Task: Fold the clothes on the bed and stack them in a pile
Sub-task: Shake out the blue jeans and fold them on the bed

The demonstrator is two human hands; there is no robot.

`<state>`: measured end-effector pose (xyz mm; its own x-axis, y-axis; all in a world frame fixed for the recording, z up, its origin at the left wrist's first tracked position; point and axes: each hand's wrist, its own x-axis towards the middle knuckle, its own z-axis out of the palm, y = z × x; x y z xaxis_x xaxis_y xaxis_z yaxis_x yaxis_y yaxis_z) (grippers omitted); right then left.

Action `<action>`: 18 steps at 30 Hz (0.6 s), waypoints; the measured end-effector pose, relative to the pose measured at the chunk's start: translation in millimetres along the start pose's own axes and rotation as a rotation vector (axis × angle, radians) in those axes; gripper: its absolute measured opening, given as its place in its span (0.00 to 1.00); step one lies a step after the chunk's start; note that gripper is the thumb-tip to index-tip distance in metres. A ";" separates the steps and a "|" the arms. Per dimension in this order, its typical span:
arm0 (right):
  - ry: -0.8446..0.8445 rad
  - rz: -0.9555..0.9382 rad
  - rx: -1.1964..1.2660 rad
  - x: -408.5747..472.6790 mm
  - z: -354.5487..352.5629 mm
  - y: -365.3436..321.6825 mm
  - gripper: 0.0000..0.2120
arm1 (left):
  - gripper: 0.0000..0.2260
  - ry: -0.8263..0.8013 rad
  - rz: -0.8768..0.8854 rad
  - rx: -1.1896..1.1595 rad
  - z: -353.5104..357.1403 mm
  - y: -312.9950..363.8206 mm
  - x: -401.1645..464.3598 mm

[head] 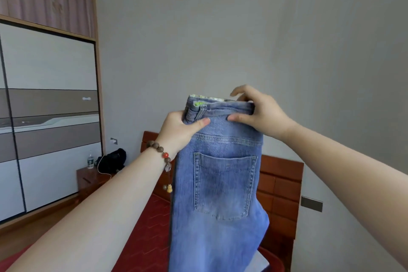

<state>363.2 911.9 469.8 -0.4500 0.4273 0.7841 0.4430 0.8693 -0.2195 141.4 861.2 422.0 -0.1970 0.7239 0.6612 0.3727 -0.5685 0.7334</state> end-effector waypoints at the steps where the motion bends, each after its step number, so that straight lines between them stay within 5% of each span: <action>1: 0.095 0.066 0.056 -8.0 1.2 7.1 0.31 | 0.04 0.025 0.015 -0.014 1.7 2.2 2.2; 4: 0.029 0.420 0.557 -44.2 14.0 28.3 0.40 | 0.03 0.080 0.014 -0.100 7.6 7.3 4.2; 6: -0.127 0.498 0.829 -65.0 30.8 39.4 0.28 | 0.02 0.068 -0.025 -0.120 11.6 8.8 4.8; 11: 0.026 0.443 0.824 -68.0 36.4 51.4 0.15 | 0.13 -0.103 -0.183 -0.218 10.3 12.3 10.6; 18: 0.035 0.498 0.813 -89.4 35.8 60.0 0.13 | 0.04 0.067 -0.102 -0.242 26.9 14.8 23.6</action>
<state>402.2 934.7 365.7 -0.3260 0.7985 0.5061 -0.1029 0.5022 -0.8586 166.7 880.3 444.2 -0.2846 0.7591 0.5854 0.1222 -0.5770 0.8076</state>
